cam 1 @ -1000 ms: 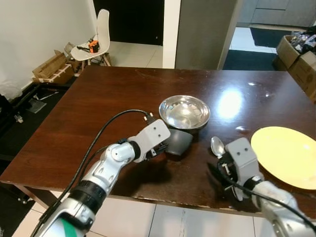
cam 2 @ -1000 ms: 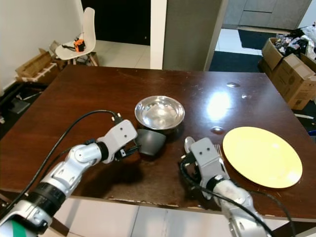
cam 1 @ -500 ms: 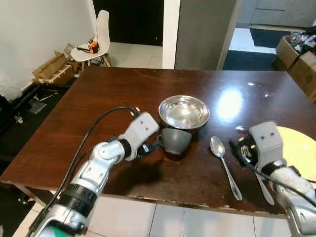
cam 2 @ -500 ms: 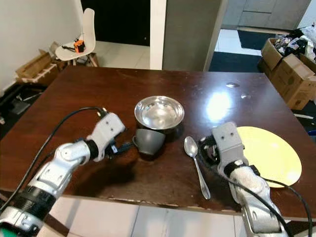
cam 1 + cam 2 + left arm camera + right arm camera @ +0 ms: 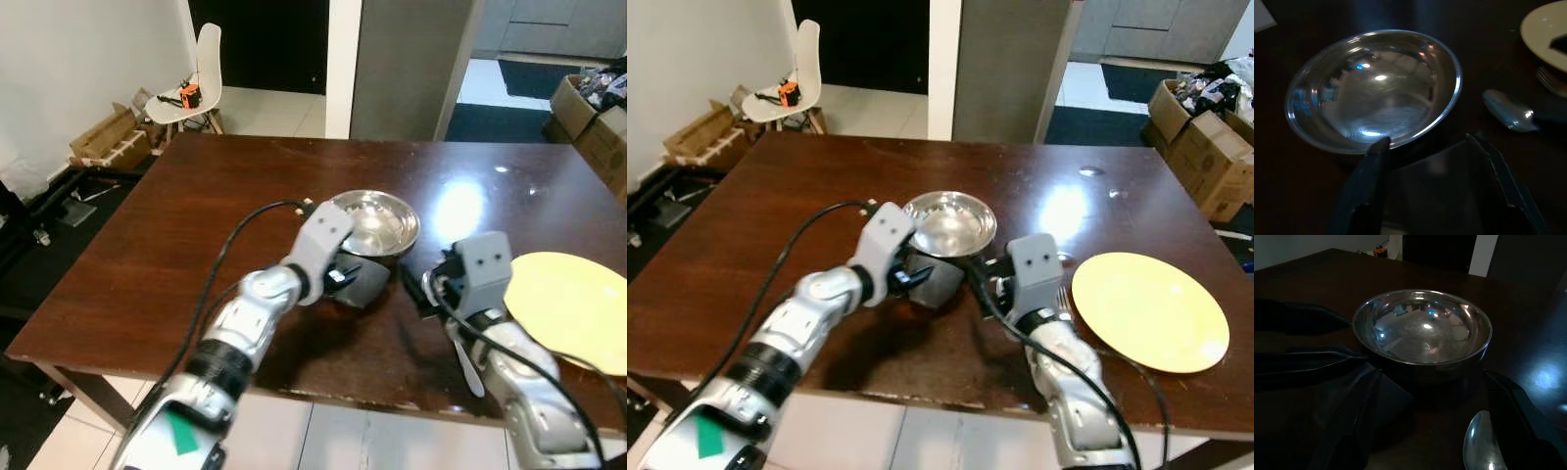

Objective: Setting the table

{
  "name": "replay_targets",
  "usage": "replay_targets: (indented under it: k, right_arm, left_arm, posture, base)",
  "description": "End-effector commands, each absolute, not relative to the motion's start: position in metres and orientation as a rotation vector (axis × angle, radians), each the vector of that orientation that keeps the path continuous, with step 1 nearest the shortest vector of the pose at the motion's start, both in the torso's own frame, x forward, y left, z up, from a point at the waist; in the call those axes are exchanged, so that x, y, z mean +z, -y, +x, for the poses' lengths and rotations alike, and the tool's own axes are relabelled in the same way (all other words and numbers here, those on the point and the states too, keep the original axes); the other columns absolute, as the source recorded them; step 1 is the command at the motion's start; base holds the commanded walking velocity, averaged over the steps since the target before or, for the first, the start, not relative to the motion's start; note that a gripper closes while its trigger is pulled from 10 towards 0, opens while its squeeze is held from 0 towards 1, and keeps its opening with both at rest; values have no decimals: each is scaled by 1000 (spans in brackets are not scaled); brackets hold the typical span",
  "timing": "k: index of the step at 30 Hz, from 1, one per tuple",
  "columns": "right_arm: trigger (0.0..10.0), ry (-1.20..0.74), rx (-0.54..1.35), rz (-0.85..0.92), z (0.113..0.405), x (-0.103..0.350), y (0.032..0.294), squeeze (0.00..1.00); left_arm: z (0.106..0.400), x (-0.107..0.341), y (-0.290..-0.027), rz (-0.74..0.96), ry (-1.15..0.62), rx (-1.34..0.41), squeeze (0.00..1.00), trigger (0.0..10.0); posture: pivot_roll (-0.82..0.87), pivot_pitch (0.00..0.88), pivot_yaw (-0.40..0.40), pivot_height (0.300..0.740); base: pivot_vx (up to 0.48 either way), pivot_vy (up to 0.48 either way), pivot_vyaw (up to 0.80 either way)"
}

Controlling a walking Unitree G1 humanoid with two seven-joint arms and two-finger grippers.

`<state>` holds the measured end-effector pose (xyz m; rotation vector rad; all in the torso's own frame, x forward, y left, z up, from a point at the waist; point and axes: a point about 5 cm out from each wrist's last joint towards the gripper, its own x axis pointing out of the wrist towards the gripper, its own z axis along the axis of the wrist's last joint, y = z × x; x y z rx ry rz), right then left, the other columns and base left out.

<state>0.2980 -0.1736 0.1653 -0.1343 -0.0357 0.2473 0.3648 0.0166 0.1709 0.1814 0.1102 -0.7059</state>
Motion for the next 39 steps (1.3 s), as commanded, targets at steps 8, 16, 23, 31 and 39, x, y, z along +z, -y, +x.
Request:
replay_targets:
  k: [8,16,23,31,39]
  right_arm:
    - [10000,30,265,-115,294,159,167,0]
    - [10000,24,256,-118,295,158,171,0]
    - [10000,20,259,-119,295,157,171,0]
    - [10000,17,262,-125,297,157,172,0]
    - [10000,17,258,-128,297,157,175,0]
  left_arm:
    - [360,147,-23,296,-192,-710,0,10000]
    - [357,144,-50,360,-176,-691,0,10000]
    - [351,163,-63,203,-116,-685,0,10000]
    - [345,168,-77,231,-122,-728,0,10000]
    - [347,152,-89,206,-191,-672,0,10000]
  posture:
    - [-56,21,143,740]
    - [-45,22,142,740]
    - [-35,25,135,740]
    - [-36,25,132,740]
    - [-38,26,128,740]
  base:
    - [0,0,0]
    - [0,0,0]
    - [0,0,0]
    - [0,0,0]
    - [0,0,0]
